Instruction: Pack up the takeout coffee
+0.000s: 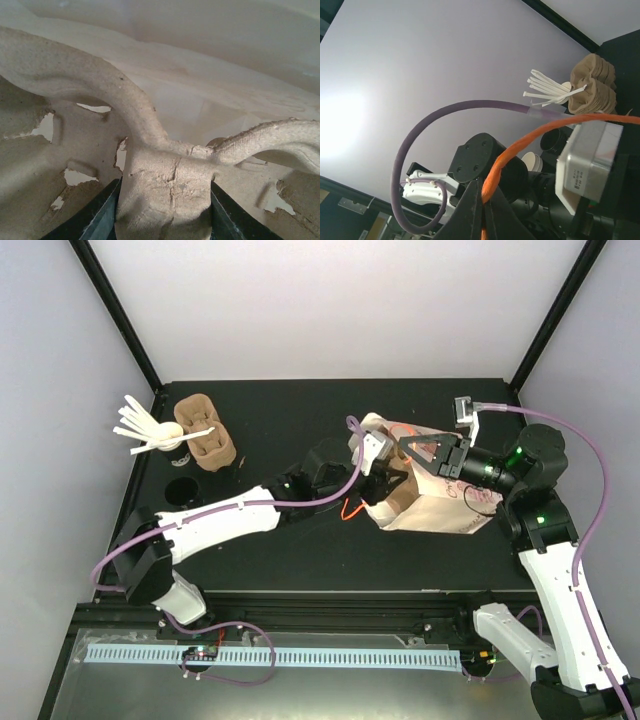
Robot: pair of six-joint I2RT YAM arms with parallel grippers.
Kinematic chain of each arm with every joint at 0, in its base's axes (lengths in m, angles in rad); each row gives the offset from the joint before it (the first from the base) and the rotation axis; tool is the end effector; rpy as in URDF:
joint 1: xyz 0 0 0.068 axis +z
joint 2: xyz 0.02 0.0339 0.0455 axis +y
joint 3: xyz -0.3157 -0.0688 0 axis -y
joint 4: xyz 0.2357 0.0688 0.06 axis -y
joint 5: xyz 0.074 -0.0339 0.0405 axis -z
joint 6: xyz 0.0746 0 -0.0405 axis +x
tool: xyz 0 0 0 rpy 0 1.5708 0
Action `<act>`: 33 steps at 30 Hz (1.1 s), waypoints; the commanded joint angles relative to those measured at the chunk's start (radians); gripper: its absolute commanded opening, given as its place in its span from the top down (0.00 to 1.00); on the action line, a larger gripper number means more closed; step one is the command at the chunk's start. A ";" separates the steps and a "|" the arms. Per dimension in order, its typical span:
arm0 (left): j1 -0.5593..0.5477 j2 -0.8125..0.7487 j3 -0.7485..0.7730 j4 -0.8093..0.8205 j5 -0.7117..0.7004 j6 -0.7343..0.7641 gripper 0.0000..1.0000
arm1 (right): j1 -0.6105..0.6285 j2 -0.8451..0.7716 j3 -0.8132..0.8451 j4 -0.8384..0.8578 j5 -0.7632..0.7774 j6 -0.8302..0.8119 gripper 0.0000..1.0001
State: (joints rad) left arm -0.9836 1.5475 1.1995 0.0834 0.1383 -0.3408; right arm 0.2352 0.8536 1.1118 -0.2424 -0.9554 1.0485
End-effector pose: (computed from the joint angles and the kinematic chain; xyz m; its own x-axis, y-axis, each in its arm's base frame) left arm 0.2116 -0.3365 0.3665 -0.4368 0.0588 -0.8976 0.7982 0.4855 -0.3566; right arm 0.1240 0.0924 0.4715 -0.7970 0.3235 -0.5100 -0.4765 0.1820 0.8601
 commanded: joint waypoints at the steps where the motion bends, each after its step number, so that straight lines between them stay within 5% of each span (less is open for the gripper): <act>1: -0.005 0.037 0.010 0.045 0.074 0.002 0.61 | 0.006 -0.013 0.015 0.068 -0.017 0.034 0.99; 24: -0.099 0.078 0.002 0.066 0.136 0.074 0.64 | 0.006 -0.041 -0.025 0.235 0.010 0.144 0.99; 33: -0.105 0.119 0.073 -0.112 0.269 0.181 0.63 | 0.007 -0.042 -0.071 0.308 -0.021 0.179 0.99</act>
State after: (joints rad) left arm -1.0805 1.6382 1.2160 0.0628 0.2985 -0.2256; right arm 0.2352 0.8215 1.0565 -0.0322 -0.9478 1.1915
